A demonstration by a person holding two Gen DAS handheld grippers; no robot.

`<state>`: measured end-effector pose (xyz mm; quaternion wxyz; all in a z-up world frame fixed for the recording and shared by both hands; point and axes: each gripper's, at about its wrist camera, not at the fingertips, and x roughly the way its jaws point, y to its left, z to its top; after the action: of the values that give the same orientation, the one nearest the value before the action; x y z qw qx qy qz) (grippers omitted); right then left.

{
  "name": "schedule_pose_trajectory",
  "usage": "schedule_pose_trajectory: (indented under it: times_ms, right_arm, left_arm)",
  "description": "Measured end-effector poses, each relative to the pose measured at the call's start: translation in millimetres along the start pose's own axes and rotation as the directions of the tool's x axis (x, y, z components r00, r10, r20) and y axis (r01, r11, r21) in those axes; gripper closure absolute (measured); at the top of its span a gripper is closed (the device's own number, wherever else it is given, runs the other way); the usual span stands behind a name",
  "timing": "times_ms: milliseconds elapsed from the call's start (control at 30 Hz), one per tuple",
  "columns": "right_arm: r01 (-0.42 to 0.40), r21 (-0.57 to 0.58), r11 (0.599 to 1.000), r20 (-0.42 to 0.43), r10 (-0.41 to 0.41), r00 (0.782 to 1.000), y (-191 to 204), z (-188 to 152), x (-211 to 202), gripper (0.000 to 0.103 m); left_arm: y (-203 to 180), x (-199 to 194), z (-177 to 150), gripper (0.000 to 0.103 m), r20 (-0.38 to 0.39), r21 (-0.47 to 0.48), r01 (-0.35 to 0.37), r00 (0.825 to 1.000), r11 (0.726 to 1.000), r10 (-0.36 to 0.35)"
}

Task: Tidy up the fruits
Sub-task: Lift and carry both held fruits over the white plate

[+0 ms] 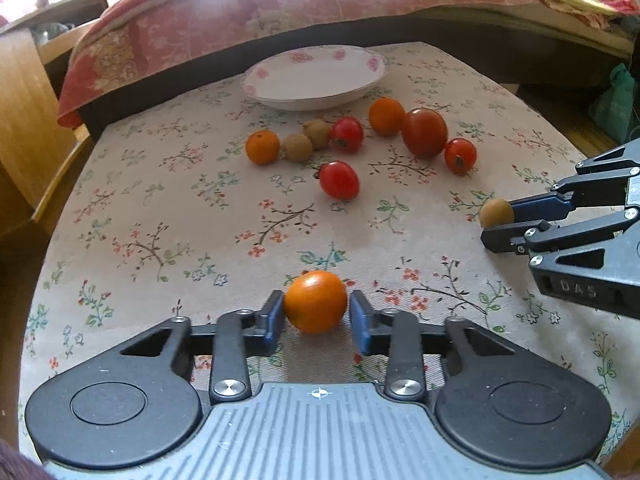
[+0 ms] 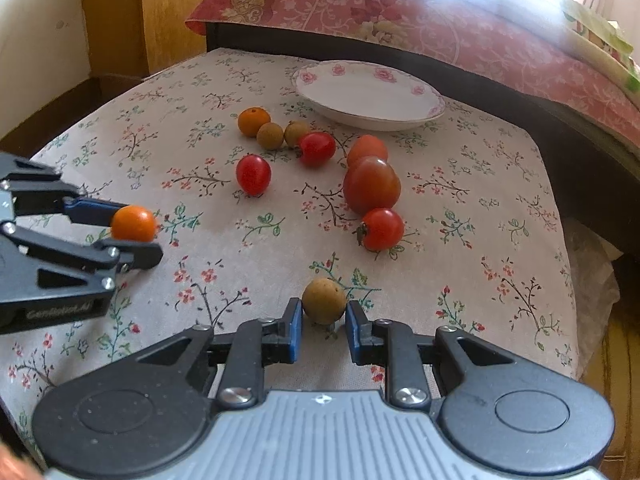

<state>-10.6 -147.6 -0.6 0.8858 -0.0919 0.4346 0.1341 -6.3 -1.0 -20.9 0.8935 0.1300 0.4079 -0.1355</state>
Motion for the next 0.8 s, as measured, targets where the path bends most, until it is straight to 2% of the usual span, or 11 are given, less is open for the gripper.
schedule_pose_trajectory:
  times_ms: [233,433,567,800]
  right_arm:
    - [-0.011,0.03,0.999,-0.001,0.011,1.0,-3.9,7.6,-7.8,0.077]
    - [-0.04,0.084,0.996,0.009,0.04,0.999,-13.7,22.7,-12.0,0.077]
    - [-0.057,0.095,0.994,0.025,0.054,0.998,-17.0,39.4,-12.9,0.077]
    - [-0.072,0.078,0.994,0.075,0.067,0.995,-24.1,81.0,-6.5,0.077]
  left_arm:
    - [-1.7,1.8,12.9,0.062,-0.013,-0.028,0.025,1.0,0.999,-0.025]
    - [6.0,2.9,32.6,0.062,-0.004,-0.112,0.074,0.997,0.991,-0.075]
    - [13.6,3.5,54.1,0.062,0.024,-0.162,0.109,0.994,0.981,-0.106]
    - [23.1,12.8,93.5,0.062,0.052,-0.157,0.102,0.994,0.982,-0.095]
